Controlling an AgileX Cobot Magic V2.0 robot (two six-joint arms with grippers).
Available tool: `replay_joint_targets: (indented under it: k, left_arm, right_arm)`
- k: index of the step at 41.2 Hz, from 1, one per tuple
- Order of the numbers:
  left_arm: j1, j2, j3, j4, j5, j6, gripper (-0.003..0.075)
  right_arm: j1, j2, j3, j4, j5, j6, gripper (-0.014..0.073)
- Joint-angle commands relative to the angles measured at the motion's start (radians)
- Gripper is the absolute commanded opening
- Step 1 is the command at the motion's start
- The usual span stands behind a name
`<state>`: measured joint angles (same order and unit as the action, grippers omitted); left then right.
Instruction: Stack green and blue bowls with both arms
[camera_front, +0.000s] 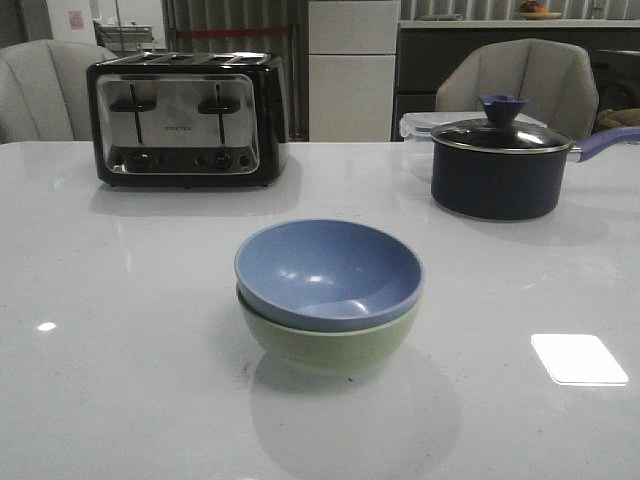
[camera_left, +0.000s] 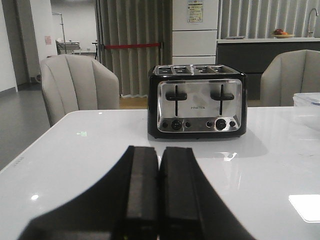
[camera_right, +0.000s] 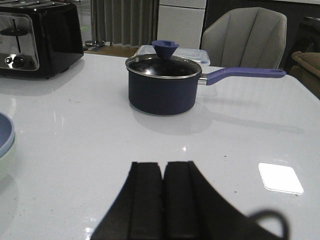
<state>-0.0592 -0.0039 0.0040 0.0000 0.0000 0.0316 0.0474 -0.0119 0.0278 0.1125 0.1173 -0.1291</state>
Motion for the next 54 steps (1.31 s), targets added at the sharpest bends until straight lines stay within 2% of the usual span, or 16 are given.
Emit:
replay_joint_targets:
  k: [1, 7, 10, 19, 54]
  left_arm:
    - [0.001, -0.02, 0.004, -0.005, -0.086, 0.002, 0.0093]
    - [0.001, -0.02, 0.004, -0.005, -0.086, 0.002, 0.0093]
    - [0.001, -0.02, 0.004, -0.005, -0.086, 0.002, 0.0093]
    - [0.001, -0.02, 0.004, -0.005, -0.086, 0.002, 0.0093]
    - [0.001, -0.02, 0.004, -0.005, -0.086, 0.002, 0.0093]
  right_arm:
    - [-0.004, -0.017, -0.003, -0.004, -0.117, 0.005, 0.0057]
    - [-0.004, -0.017, -0.003, -0.103, -0.174, 0.14, 0.0057]
    - [-0.004, -0.017, -0.003, -0.143, -0.178, 0.167, 0.0057]
    - [-0.062, -0.019, -0.003, -0.142, -0.173, 0.167, 0.0057]
    - [-0.047, -0.019, -0.003, -0.134, -0.176, 0.145, 0.0057]
